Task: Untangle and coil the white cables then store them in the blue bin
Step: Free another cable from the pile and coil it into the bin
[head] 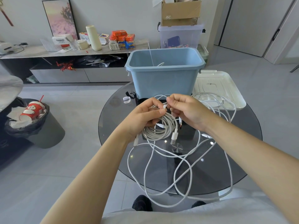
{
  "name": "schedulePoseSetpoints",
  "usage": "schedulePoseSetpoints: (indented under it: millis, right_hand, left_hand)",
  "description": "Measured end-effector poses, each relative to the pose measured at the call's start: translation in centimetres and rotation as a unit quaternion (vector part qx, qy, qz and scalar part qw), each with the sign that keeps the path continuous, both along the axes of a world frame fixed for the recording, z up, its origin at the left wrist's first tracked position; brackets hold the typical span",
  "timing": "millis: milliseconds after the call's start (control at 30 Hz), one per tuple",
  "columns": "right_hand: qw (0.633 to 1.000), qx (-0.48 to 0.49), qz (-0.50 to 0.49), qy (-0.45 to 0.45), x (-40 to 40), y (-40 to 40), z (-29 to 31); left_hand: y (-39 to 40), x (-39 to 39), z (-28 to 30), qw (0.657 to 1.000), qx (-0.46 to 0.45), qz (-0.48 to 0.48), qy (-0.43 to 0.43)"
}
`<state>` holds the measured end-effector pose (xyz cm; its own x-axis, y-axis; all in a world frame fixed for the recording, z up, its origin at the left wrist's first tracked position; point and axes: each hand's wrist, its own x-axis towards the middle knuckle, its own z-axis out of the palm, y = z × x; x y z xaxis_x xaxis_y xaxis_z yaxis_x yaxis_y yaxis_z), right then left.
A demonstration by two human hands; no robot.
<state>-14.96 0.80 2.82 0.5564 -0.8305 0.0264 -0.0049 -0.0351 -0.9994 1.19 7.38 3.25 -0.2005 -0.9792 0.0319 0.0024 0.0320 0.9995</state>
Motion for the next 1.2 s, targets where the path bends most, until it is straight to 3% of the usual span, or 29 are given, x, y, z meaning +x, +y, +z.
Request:
schedulePoseSetpoints:
  millis: [633,867,1200]
  right_hand:
    - [0.998,-0.046,0.033,0.041,-0.5,0.39,0.69]
    - [0.999,0.023,0.016,0.022,-0.45,0.43,0.85]
    - [0.999,0.029,0.018,0.031,-0.19,0.57,0.87]
  left_hand:
    - [0.22,0.0,0.34,1.0,0.014,0.02,-0.009]
    - [0.22,0.09,0.21,1.0,0.013,0.012,-0.005]
    - [0.14,0.09,0.11,1.0,0.008,0.011,-0.003]
